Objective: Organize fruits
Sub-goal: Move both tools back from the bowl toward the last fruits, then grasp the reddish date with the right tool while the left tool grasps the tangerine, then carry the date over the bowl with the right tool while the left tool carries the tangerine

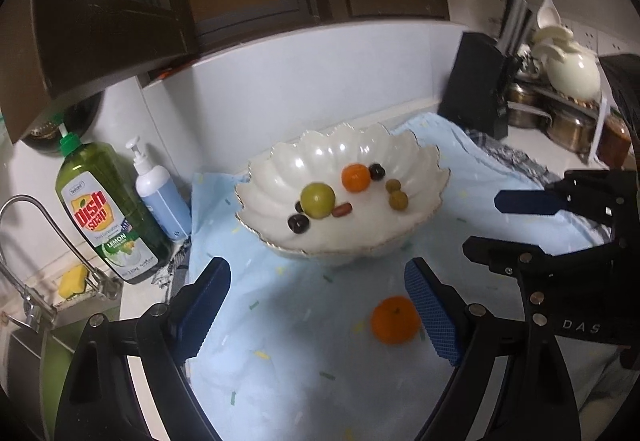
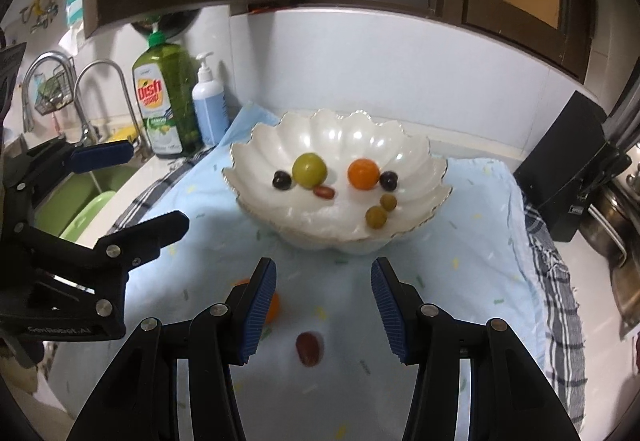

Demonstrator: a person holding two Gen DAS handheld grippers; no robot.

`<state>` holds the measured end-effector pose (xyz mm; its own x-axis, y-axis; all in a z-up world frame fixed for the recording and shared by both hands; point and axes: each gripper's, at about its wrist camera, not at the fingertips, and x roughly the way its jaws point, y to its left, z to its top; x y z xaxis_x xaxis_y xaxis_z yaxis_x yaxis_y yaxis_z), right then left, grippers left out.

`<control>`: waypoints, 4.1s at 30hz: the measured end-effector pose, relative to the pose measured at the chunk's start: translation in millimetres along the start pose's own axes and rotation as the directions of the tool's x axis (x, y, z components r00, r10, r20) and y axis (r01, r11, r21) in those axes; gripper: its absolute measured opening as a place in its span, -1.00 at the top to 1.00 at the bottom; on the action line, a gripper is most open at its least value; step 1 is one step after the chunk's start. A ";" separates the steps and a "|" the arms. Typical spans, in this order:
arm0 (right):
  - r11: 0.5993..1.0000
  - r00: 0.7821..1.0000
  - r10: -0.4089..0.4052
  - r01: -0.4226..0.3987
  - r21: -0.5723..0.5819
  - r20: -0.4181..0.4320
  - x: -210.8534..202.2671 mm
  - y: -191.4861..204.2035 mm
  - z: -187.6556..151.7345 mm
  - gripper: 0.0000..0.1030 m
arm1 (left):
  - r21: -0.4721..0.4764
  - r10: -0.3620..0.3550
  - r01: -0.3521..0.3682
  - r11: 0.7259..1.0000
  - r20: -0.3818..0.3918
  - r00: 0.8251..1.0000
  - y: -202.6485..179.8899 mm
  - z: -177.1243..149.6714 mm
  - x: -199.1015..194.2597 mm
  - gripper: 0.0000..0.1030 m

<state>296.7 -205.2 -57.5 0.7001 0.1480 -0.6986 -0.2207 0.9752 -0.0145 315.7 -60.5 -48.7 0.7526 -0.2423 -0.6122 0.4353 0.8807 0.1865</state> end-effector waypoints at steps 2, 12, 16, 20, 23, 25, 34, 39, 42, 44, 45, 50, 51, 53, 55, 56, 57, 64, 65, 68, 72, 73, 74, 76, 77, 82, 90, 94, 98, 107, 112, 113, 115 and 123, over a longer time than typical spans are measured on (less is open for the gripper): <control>1.000 1.000 0.007 -0.007 -0.001 -0.013 2.0 1.2 -5.0 0.01 | 0.016 -0.006 0.007 1.000 -0.013 1.000 -3.1 -5.7 2.3 -0.70; 0.999 0.995 0.031 -0.029 0.017 -0.094 16.6 2.0 -28.3 0.02 | 0.073 -0.054 0.058 0.996 -0.053 0.997 -20.4 -30.7 17.5 -0.62; 0.999 0.993 0.035 -0.035 0.003 -0.116 23.7 1.6 -36.6 0.03 | 0.092 -0.074 0.080 0.993 -0.062 0.995 -26.8 -39.0 26.6 -0.60; 0.999 0.991 0.039 -0.040 -0.006 -0.127 29.8 2.5 -42.8 0.05 | 0.106 -0.096 0.105 0.989 -0.085 0.992 -31.2 -46.3 37.7 -0.54; 0.999 0.989 0.045 -0.047 -0.010 -0.143 35.9 2.6 -46.5 0.17 | 0.106 -0.115 0.126 0.986 -0.099 0.988 -33.3 -49.4 45.3 -0.49; 0.999 0.987 0.052 -0.054 -0.007 -0.154 40.0 2.2 -48.3 0.21 | 0.104 -0.129 0.140 0.985 -0.108 0.986 -35.1 -50.7 50.0 -0.47; 0.997 0.980 0.073 -0.073 0.008 -0.185 54.1 -1.2 -56.6 0.39 | 0.092 -0.177 0.193 0.977 -0.158 0.971 -41.9 -53.1 72.2 -0.37; 0.996 0.977 0.084 -0.083 0.014 -0.194 61.2 -3.5 -58.8 0.44 | 0.082 -0.198 0.215 0.973 -0.183 0.963 -44.0 -54.7 82.7 -0.29; 0.995 0.974 0.100 -0.099 0.017 -0.201 64.8 -4.0 -59.2 0.49 | 0.079 -0.205 0.224 0.972 -0.190 0.960 -44.9 -55.0 87.0 -0.21; 0.994 0.973 0.105 -0.104 0.017 -0.203 66.4 -3.7 -59.6 0.55 | 0.069 -0.216 0.232 0.970 -0.190 0.958 -44.9 -54.4 88.0 -0.17; 0.994 0.973 0.110 -0.109 0.019 -0.205 67.1 -4.2 -59.7 0.57 | 0.067 -0.219 0.235 0.970 -0.191 0.957 -45.4 -54.6 88.4 -0.15; 0.993 0.971 0.116 -0.116 0.013 -0.208 69.2 -2.4 -60.6 0.63 | 0.061 -0.237 0.254 0.965 -0.200 0.951 -49.4 -54.1 91.1 0.09; 0.993 0.971 0.116 -0.116 0.012 -0.207 69.0 -2.0 -60.6 0.64 | 0.061 -0.236 0.252 0.966 -0.200 0.951 -50.4 -53.9 91.2 0.09; 0.993 0.972 0.117 -0.117 0.015 -0.205 68.7 -2.6 -60.9 0.65 | 0.060 -0.234 0.251 0.966 -0.199 0.951 -50.6 -53.7 91.4 0.10; 0.993 0.972 0.118 -0.116 0.024 -0.203 68.3 -4.0 -61.0 0.66 | 0.047 -0.238 0.252 0.967 -0.203 0.950 -49.4 -53.7 90.4 0.11; 0.993 0.972 0.118 -0.114 0.029 -0.203 67.7 -4.5 -61.0 0.66 | 0.038 -0.243 0.255 0.966 -0.204 0.948 -48.2 -53.5 90.0 0.11; 0.993 0.972 0.118 -0.113 0.032 -0.201 67.3 -4.7 -61.1 0.66 | 0.028 -0.247 0.257 0.966 -0.206 0.947 -47.2 -53.3 89.2 0.11; 0.993 0.977 0.119 -0.113 0.044 -0.177 58.1 -5.6 -57.9 0.66 | -0.012 -0.218 0.221 0.975 -0.205 0.954 -41.0 -50.6 77.4 0.12; 0.992 0.978 0.120 -0.114 0.045 -0.173 56.6 -5.5 -57.2 0.66 | -0.014 -0.213 0.215 0.977 -0.203 0.956 -40.2 -49.9 75.4 0.12; 0.992 0.980 0.121 -0.115 0.047 -0.156 51.0 -4.4 -53.7 0.66 | -0.028 -0.202 0.201 0.979 -0.190 0.961 -36.6 -47.4 67.6 0.12; 0.992 0.985 0.122 -0.118 0.046 -0.124 40.8 -3.3 -47.9 0.66 | -0.054 -0.190 0.183 0.982 -0.167 0.968 -31.1 -42.4 54.8 0.12; 0.992 0.986 0.123 -0.119 0.046 -0.113 37.2 -2.9 -45.5 0.66 | -0.060 -0.190 0.182 0.981 -0.161 0.969 -29.6 -40.7 51.1 0.12; 0.992 0.986 0.125 -0.121 0.046 -0.106 35.3 -2.6 -44.2 0.66 | -0.064 -0.188 0.180 0.982 -0.155 0.970 -28.1 -39.5 47.6 0.12; 0.991 0.988 0.127 -0.123 0.044 -0.090 30.1 -1.5 -41.2 0.66 | -0.069 -0.178 0.170 0.983 -0.134 0.975 -25.5 -35.8 39.1 0.12; 0.991 0.989 0.128 -0.125 0.041 -0.080 27.1 -0.7 -39.5 0.66 | -0.070 -0.174 0.166 0.984 -0.125 0.977 -24.8 -34.1 35.8 0.12; 0.991 0.991 0.130 -0.129 0.031 -0.033 13.4 1.3 -30.5 0.66 | -0.080 -0.148 0.142 0.987 -0.074 0.986 -18.6 -23.4 17.1 0.12; 0.992 0.992 0.121 -0.123 0.037 0.047 -4.5 -1.4 -14.8 0.66 | -0.086 -0.109 0.108 0.990 -0.014 0.994 -11.2 -7.0 0.3 0.12; 0.993 0.990 0.105 -0.110 0.051 0.093 -8.2 -6.2 -2.7 0.66 | -0.104 -0.097 0.096 0.990 -0.002 0.995 -5.4 0.4 0.6 0.12; 0.994 0.988 0.091 -0.098 0.051 0.125 -7.2 -10.2 8.8 0.66 | -0.115 -0.077 0.078 0.990 0.013 0.997 1.6 9.0 3.4 0.12; 0.996 0.986 0.075 -0.082 0.041 0.148 7.5 -16.8 31.6 0.66 | -0.128 -0.042 0.047 0.991 0.041 0.998 13.1 27.7 14.9 0.12; 0.997 0.986 0.069 -0.074 0.034 0.150 15.5 -19.1 40.1 0.66 | -0.135 -0.029 0.034 0.990 0.039 0.999 17.3 37.6 25.6 0.12; 0.997 0.986 0.069 -0.075 0.033 0.150 18.1 -20.0 42.6 0.66 | -0.136 -0.026 0.031 0.990 0.038 0.999 18.1 39.2 27.9 0.12; 0.997 0.987 0.068 -0.073 0.034 0.146 22.7 -20.7 46.8 0.66 | -0.140 -0.027 0.031 0.990 0.035 0.999 19.7 43.4 34.5 0.12; 0.996 0.992 0.070 -0.076 0.050 0.100 55.7 -31.5 60.7 0.66 | -0.157 -0.038 0.035 0.987 -0.013 0.999 25.3 53.0 69.0 0.12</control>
<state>383.8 -217.6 -52.5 0.7474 0.2319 -0.6226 -0.2387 0.9683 0.0741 404.8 -76.5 -45.5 0.7291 -0.2698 -0.6289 0.3787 0.9246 0.0424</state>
